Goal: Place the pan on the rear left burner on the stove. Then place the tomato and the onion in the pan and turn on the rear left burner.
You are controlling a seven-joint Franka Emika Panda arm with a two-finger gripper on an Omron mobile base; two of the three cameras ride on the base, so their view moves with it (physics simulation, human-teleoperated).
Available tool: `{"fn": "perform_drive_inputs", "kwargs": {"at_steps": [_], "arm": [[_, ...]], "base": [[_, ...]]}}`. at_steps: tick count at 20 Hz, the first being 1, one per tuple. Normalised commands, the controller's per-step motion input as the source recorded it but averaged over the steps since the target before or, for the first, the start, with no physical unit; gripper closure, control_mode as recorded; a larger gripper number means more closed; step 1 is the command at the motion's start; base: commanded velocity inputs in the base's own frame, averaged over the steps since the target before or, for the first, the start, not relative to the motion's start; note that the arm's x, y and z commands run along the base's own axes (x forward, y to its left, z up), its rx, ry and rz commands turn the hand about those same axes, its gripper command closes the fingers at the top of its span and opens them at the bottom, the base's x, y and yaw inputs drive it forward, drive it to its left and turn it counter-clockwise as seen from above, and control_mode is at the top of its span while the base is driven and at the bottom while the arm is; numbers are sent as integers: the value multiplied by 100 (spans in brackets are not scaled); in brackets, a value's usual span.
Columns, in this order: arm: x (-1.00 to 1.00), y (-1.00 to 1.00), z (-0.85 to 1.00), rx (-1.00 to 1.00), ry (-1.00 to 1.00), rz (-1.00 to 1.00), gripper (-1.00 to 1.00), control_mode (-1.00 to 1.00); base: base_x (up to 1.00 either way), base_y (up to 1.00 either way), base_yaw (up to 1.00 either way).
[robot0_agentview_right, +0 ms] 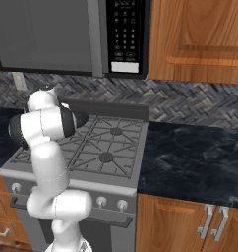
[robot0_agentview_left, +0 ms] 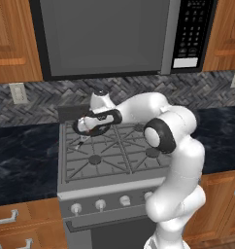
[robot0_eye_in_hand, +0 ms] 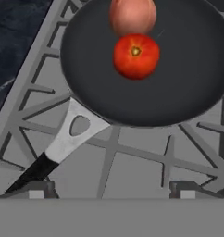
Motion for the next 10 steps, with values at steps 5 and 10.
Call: {"fn": "perform_drive_inputs", "kwargs": {"at_steps": [5,10], "arm": [[-97,-26,25,0,-5,-3,-100,-100],[-88,-28,39,0,0,-4,-100,-100]], "base": [[0,0,0],[0,0,0]]}}
